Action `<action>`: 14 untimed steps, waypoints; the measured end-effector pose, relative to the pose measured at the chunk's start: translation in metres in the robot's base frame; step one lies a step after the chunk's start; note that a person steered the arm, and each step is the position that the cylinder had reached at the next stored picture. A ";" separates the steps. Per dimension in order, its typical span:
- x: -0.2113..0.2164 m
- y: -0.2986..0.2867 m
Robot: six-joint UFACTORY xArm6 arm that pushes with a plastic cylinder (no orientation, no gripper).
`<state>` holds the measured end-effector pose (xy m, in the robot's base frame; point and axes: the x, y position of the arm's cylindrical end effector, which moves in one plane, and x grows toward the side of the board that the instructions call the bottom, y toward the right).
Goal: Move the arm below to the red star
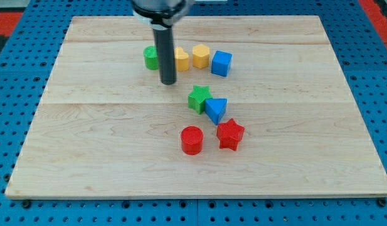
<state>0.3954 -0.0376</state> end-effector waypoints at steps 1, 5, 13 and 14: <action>0.002 0.006; 0.022 0.102; 0.037 0.065; 0.037 0.065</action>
<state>0.4322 0.0276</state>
